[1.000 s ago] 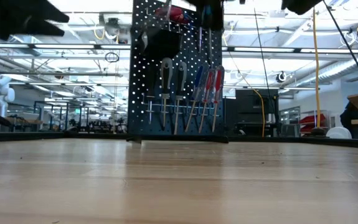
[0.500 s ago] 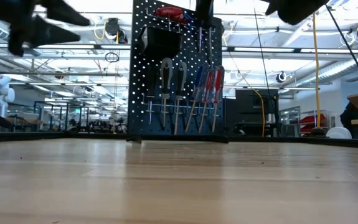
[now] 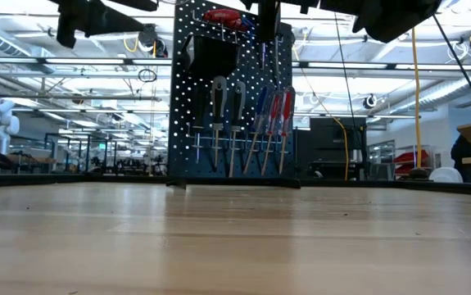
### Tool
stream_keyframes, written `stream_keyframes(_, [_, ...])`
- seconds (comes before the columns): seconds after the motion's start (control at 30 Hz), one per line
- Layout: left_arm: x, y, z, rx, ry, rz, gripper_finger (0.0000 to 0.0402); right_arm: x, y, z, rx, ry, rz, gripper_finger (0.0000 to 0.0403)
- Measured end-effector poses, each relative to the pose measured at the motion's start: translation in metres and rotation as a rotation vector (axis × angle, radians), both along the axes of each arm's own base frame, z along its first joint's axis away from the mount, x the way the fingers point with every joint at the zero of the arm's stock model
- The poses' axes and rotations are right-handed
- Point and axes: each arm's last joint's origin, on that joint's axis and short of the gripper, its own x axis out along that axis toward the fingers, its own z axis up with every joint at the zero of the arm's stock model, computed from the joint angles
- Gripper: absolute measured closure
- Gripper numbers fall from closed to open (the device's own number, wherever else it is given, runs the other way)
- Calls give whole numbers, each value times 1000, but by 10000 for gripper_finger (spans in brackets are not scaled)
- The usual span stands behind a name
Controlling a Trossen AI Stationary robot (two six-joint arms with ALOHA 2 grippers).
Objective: Hang tools onto peg board
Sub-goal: Put the safety glass into the black bin on the pegboard
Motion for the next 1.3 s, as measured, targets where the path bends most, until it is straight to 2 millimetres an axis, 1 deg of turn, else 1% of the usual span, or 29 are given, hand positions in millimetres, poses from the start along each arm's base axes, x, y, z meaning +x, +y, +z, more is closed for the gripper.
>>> stream_keyframes(0.23, [0,8,9,25,-6,14,204,5,1,-17,50,171,19,397])
stream_keyframes(0.63, [11,24,10,17,-16,-70,204,5,1,-24,62,234,18,397])
stream_keyframes(1.03, [12,27,11,59,8,-96,204,5,-1,-23,15,229,-48,396])
stream_keyframes(1.2, [6,30,22,92,-11,-104,204,5,-3,-18,-34,156,-82,396])
stream_keyframes(1.3, [1,31,29,105,-24,-110,204,10,-7,-26,-38,117,-103,397])
